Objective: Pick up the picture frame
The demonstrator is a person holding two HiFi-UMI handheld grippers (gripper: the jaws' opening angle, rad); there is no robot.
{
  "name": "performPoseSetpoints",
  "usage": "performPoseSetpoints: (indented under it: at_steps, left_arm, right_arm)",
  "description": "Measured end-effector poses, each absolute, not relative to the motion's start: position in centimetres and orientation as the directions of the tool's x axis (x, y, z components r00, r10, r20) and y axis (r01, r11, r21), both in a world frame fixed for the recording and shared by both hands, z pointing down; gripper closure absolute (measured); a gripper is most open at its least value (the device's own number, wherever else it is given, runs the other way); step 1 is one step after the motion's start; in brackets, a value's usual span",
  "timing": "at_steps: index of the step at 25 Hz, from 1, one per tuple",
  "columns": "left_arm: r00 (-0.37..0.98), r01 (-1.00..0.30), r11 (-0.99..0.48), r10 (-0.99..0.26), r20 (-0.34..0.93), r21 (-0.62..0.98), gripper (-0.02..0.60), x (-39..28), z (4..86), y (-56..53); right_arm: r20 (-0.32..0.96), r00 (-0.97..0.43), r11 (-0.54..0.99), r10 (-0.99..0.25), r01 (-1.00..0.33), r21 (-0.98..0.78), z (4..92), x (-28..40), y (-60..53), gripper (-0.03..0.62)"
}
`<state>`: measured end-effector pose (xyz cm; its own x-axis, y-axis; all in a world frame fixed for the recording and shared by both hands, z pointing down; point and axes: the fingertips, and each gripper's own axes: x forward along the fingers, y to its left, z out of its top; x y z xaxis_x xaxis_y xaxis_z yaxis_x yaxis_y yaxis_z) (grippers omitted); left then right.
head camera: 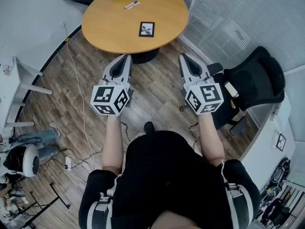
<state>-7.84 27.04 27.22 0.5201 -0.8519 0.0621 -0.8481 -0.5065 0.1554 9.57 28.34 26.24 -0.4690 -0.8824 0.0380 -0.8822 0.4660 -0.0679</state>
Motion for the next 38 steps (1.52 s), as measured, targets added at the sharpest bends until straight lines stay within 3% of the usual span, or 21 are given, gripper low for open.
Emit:
performPoseSetpoints:
  at_steps: [8,14,22,24,30,33,38]
  left_arm:
    - [0.528,-0.844,-0.517,-0.847,0.062,0.141,0.557,-8.2,26.4,27.5]
    - [0.541,-0.838,-0.53,-0.838,0.07,0.128,0.557,-9.8,27.0,27.2]
    - [0.546,-0.836,-0.53,-0.829,0.121,0.142,0.555,-10.9,30.2,27.0]
    - [0.548,-0.835,-0.533,-0.827,0.124,0.137,0.555,-10.8,30.6,26.7]
    - [0.547,-0.836,-0.528,-0.824,0.149,0.15,0.551,-10.5,32.1,24.7]
    - [0.56,-0.827,-0.541,-0.813,0.156,0.151,0.485,-9.9,32.3,22.8]
    - [0.568,-0.822,-0.551,-0.807,0.162,0.141,0.474,-9.1,31.7,18.1]
  right_arm:
    - [0.051,-0.463,0.463,-0.885,-0.886,-0.02,25.8,8.6,28.8,0.58]
    - [0.042,-0.424,0.419,-0.905,-0.903,-0.092,26.6,7.8,28.3,0.577]
    - [0.126,-0.435,0.424,-0.892,-0.9,-0.104,29.9,5.4,28.0,0.576]
    - [0.137,-0.448,0.435,-0.883,-0.893,-0.118,30.6,4.9,27.5,0.529]
    - [0.154,-0.483,0.464,-0.862,-0.874,-0.142,32.0,3.8,25.3,0.493]
    - [0.159,-0.496,0.474,-0.854,-0.866,-0.156,32.4,3.6,23.1,0.471]
    - [0.148,-0.514,0.495,-0.845,-0.856,-0.15,31.7,3.6,18.5,0.437]
